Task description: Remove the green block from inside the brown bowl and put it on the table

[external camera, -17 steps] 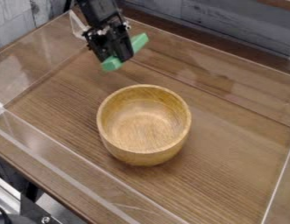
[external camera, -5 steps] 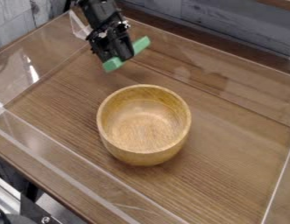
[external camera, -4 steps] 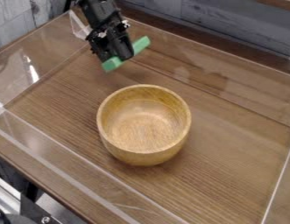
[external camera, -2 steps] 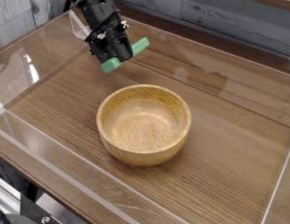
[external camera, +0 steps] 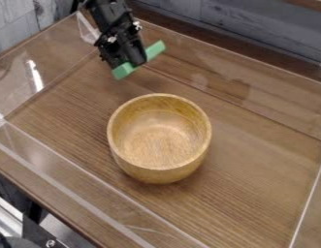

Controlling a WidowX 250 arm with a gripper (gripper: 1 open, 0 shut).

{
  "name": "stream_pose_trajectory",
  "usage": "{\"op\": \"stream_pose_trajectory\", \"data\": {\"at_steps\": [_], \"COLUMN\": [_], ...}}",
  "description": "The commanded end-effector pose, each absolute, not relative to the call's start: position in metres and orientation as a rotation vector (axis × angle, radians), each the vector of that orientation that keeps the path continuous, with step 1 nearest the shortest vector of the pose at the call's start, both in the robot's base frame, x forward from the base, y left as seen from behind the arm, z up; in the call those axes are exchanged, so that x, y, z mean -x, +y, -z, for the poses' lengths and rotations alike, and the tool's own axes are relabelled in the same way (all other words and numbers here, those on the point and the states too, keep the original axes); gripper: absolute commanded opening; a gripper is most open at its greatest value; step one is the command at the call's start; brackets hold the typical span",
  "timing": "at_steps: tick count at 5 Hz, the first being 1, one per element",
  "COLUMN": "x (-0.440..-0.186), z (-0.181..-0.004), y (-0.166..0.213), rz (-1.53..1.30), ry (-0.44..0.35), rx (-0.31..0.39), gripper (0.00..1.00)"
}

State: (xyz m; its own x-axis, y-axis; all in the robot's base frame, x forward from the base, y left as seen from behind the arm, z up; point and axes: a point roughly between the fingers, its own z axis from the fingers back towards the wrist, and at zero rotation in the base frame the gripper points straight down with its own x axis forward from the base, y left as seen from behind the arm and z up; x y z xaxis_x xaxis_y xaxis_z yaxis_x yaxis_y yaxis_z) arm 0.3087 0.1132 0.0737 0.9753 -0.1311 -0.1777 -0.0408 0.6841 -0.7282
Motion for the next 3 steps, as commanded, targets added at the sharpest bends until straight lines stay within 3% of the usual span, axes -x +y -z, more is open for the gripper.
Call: {"op": "stream_pose_trajectory", "data": {"at_steps": [1, 3], "x": [-0.3142, -0.3153], "z": [-0.0922, -0.0907], "y": [0.1214, 0.1233], "rz": [0.065, 0.057], "ry": [0.165, 0.175], "rx": [0.797, 0.816], "gripper": [0.00, 0.00]}}
